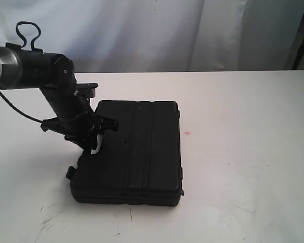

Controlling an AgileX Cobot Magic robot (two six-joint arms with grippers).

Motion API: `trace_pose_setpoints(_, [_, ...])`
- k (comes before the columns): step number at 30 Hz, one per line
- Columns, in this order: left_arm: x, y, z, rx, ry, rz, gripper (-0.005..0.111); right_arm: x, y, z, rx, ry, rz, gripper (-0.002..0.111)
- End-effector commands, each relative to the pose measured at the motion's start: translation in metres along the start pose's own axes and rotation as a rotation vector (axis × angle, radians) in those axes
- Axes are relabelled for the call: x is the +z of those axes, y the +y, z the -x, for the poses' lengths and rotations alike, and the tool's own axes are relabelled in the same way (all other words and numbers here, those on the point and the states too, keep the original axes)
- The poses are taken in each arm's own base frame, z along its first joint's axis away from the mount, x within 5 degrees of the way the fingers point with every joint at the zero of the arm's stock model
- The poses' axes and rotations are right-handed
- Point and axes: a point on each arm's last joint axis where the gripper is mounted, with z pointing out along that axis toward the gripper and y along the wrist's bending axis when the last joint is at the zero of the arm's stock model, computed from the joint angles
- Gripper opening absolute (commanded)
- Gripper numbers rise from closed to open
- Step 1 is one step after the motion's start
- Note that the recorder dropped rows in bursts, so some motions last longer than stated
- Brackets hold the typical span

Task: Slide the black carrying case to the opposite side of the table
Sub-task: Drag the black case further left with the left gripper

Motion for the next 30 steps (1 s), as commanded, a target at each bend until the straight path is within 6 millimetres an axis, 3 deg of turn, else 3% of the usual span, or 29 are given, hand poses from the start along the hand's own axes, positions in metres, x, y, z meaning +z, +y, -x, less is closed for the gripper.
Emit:
trace_pose_setpoints(1, [-0.003,0.016,0.000,-0.012,0.034,0.040,0.000,0.000,0.000,-0.001,-0.005,-0.005,-0.007,0.000])
trace_pose_setpoints(10, [-0.006,0.053,0.000,-0.045,0.092,0.113,0.000,0.000,0.000,-0.001,-0.005,-0.005,-0.007,0.000])
trace_pose_setpoints(30, [-0.012,0.112,0.001,-0.101,0.119,0.185,0.000,0.000,0.000,-0.001,0.003,-0.005,-0.005,0.000])
